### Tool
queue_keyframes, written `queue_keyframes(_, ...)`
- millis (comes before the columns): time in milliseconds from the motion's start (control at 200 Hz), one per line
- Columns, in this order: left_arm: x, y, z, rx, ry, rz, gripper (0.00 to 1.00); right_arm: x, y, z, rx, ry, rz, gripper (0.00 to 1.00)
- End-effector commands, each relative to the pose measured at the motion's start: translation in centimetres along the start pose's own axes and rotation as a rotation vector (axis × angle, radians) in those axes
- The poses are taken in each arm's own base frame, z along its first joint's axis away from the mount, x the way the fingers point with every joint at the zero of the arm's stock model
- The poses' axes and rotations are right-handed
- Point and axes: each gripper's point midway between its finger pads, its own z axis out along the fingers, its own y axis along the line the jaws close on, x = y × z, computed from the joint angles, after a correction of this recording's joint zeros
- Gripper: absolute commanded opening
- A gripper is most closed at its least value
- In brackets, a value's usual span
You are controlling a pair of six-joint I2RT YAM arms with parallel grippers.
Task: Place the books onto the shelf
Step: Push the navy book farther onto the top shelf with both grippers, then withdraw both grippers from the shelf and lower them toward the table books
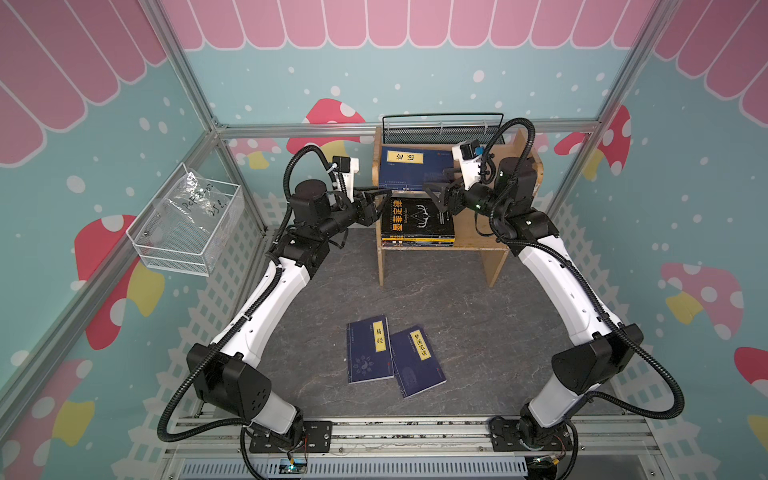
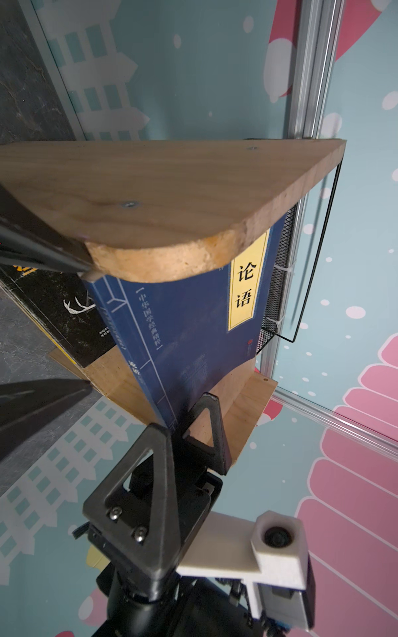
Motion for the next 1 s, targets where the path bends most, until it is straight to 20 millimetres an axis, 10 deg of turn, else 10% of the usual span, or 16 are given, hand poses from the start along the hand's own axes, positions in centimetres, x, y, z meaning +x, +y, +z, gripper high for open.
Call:
queue_keyframes(0, -1.2, 1.5, 0.3, -0.037, -0.037, 0.038, 0.51, 1.2, 0.9, -0.3, -0.009, 0.045, -0.015, 0.78)
queue_keyframes(580, -1.7, 0.8, -3.4, -0.093, -0.088, 0.071, 0.6, -0.5, -0.4, -4.0, 0.171, -0.094, -0.194, 0.8)
queue_keyframes(991, -1.0, 1.5, -1.1, -0.06, -0.024, 0.12, 0.55, 0.1, -1.9, -3.1, 0.237, -0.131, -0.2, 0.75)
